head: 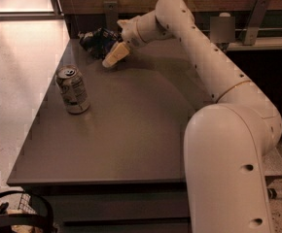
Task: Pick blue chip bag
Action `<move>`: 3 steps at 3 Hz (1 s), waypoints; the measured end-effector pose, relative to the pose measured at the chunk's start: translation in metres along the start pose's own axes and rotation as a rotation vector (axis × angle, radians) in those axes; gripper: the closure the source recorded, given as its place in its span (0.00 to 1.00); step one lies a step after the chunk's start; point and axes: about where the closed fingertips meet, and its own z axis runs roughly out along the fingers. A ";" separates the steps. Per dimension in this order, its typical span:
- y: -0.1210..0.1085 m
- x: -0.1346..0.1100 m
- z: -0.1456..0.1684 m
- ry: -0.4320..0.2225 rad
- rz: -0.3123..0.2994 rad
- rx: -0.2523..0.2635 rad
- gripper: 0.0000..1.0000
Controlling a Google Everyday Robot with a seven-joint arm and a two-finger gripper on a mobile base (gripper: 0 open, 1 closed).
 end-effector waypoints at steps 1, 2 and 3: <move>0.001 0.000 0.003 0.000 0.001 -0.003 0.18; 0.004 0.000 0.008 0.000 0.001 -0.011 0.49; 0.005 0.000 0.011 0.000 0.001 -0.015 0.72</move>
Offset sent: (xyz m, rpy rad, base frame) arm 0.0002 0.0024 -0.0018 -0.0001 0.0022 0.0028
